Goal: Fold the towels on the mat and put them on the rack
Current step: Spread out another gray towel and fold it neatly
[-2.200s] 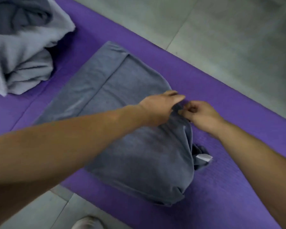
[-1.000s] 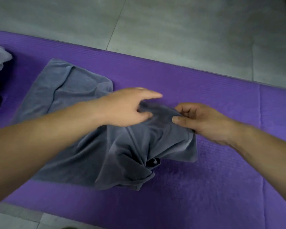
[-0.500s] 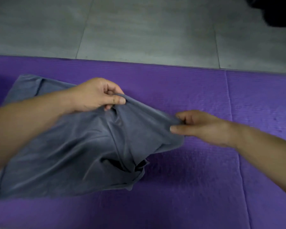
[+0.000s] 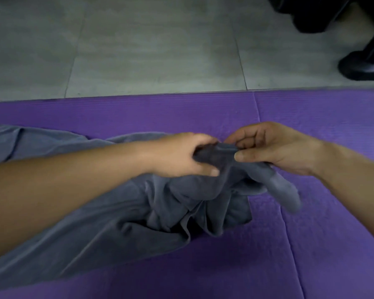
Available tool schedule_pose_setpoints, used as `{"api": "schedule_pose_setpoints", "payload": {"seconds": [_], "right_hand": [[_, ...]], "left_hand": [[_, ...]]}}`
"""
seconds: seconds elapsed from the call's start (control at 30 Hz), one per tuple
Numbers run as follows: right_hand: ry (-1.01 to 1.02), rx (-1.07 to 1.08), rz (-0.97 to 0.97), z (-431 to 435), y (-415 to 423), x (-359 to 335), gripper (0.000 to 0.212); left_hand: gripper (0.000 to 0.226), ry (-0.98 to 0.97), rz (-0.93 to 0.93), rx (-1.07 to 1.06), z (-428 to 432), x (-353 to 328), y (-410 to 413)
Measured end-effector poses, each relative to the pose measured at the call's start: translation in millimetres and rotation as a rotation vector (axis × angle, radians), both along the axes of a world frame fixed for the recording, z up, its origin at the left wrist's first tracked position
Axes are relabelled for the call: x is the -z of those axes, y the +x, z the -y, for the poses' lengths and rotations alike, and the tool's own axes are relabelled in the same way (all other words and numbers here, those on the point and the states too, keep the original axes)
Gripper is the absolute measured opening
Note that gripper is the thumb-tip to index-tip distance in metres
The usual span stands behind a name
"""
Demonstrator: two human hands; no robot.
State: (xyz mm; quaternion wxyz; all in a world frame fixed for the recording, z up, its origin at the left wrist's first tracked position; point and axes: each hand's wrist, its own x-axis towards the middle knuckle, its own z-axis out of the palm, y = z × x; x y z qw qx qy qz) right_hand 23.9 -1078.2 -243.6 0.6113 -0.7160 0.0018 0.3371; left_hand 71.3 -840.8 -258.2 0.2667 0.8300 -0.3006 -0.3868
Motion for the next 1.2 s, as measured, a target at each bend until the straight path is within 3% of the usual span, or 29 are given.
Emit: {"api": "schedule_pose_setpoints", "payload": {"seconds": [0.07, 0.13, 0.2, 0.27, 0.33, 0.4, 0.5, 0.57, 0.67, 0.77, 0.9, 1.0, 1.2], "right_hand": [[-0.04, 0.017, 0.011, 9, -4, -1, 0.03], [-0.206, -0.055, 0.007, 25, -9, 1, 0.032], [-0.466, -0.193, 0.01, 44, -17, 2, 0.019], [-0.588, -0.214, 0.014, 64, -28, 8, 0.031], [-0.416, -0.074, -0.004, 81, -41, 16, 0.047], [-0.085, 0.162, -0.027, 99, -53, 25, 0.061], [0.284, 0.42, -0.054, 115, -65, 30, 0.046], [0.381, 0.545, -0.059, 120, -68, 27, 0.022], [0.417, 0.664, -0.085, 128, -63, 23, 0.033], [0.301, 0.875, -0.087, 135, -49, 31, 0.041], [-0.009, 1.046, 0.018, 140, -12, 57, 0.009], [-0.2, 1.092, 0.065, 151, 22, 89, 0.006], [-0.319, 0.981, 0.086, 157, 28, 120, 0.056]], "left_hand": [[0.029, -0.136, -0.204, -0.121, 21, 7, 3], [0.009, -0.2, -0.215, -0.171, 29, 13, 12], [0.007, -0.238, -0.194, -0.203, 29, 13, 19], [0.011, -0.24, -0.173, -0.255, 25, 12, 25], [0.012, -0.207, -0.156, -0.28, 21, 13, 28], [0.015, -0.173, -0.16, -0.281, 27, 12, 29], [0.013, -0.155, -0.163, -0.295, 46, 12, 29], [0.018, -0.159, -0.141, -0.327, 62, 14, 29], [0.031, -0.113, -0.038, -0.388, 82, 21, 31], [0.031, -0.093, 0.039, -0.478, 95, 37, 37], [0.016, -0.097, 0.16, -0.589, 114, 60, 43], [0.025, -0.055, 0.262, -0.61, 125, 72, 39], [0.042, 0.053, 0.378, -0.307, 118, 89, -13]]}}
